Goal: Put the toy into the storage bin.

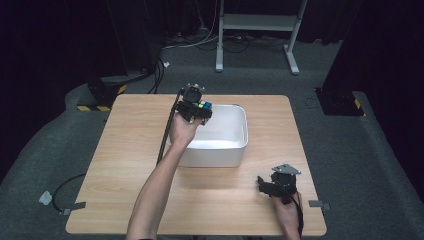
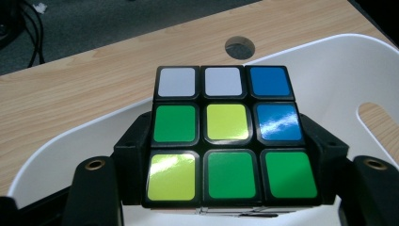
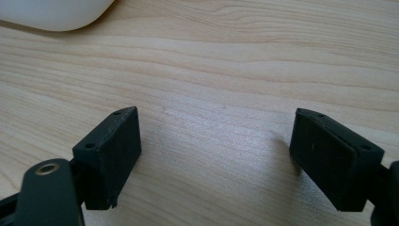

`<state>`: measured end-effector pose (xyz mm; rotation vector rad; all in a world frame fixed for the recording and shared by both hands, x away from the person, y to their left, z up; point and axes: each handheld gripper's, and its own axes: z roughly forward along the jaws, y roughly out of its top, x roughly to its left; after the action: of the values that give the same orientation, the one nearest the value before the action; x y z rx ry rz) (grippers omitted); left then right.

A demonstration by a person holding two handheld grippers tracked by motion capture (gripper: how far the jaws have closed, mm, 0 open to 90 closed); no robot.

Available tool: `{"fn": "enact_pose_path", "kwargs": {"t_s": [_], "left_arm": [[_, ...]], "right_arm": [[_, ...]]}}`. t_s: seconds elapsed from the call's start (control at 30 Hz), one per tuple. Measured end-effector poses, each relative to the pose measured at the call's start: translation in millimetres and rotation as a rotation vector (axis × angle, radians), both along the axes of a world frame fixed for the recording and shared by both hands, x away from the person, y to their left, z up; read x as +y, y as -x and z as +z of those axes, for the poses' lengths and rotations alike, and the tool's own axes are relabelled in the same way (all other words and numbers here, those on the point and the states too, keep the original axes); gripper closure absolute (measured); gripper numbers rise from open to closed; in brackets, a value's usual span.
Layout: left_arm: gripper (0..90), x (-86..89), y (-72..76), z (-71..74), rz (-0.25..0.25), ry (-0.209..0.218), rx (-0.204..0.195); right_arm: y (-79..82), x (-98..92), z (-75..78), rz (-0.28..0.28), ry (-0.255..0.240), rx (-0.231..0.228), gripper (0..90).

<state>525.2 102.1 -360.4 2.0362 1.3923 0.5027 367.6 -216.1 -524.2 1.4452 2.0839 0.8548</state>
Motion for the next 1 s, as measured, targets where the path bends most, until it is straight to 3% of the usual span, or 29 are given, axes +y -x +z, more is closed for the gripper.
{"fn": "enact_pose_path", "kwargs": {"t_s": [0.77,1.0], "left_arm": [[33.7,19.0,38.2,10.6,-0.041,0.022,-0.052],[33.7,18.4,47.5,9.5,-0.061,0.007,-0.063]], "right_arm": [[-0.1,0.0,-0.1,-0.002,0.000,0.000,16.5],[-0.1,0.0,-0.1,-0.002,0.001,0.000,16.5]]}}
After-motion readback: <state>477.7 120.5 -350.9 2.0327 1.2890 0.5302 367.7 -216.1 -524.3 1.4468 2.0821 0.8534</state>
